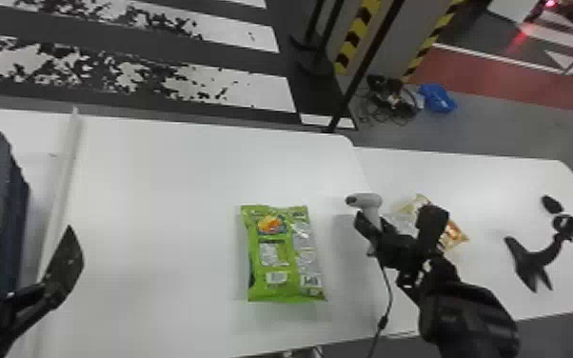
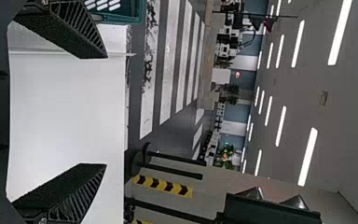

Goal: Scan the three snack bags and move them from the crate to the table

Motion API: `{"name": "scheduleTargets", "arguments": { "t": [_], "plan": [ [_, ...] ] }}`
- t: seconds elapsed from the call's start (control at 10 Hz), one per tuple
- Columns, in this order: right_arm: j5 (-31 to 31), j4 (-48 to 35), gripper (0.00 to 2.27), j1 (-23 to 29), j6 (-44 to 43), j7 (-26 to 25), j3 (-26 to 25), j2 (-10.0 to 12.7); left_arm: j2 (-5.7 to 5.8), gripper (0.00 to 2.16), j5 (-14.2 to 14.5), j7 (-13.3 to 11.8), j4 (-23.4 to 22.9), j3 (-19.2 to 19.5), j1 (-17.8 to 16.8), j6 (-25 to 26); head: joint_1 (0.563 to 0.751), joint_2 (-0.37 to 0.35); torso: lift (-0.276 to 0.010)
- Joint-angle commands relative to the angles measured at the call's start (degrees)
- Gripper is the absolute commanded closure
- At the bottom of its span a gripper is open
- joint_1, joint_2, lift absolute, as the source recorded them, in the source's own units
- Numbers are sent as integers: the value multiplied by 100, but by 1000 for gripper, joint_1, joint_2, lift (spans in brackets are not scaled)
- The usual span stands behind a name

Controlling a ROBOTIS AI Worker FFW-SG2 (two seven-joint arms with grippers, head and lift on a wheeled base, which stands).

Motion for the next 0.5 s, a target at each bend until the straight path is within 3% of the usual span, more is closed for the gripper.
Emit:
{"name": "scheduleTargets", "arguments": {
  "t": [0.0,0.1,0.2,0.3,0.4],
  "plan": [
    [47,258,2142,-93,-50,-8,25,-50,0,36,-9,0,3,7,-7,46,695,-350,-62],
    [100,311,1750,-93,-50,0,25,-68,0,36,0,-9,11,-1,-51,99,695,-350,-62],
    [144,319,1139,-67,-15,0,25,-103,0,36,-9,-9,20,-45,-78,117,695,-350,-62],
    [126,319,238,-14,-33,0,25,-129,0,36,-44,-9,38,-107,-104,134,695,-350,-62],
    [-6,126,-1,153,-50,0,-19,-129,0,36,-70,-9,38,-151,-104,152,695,-350,-62]
  ]
}}
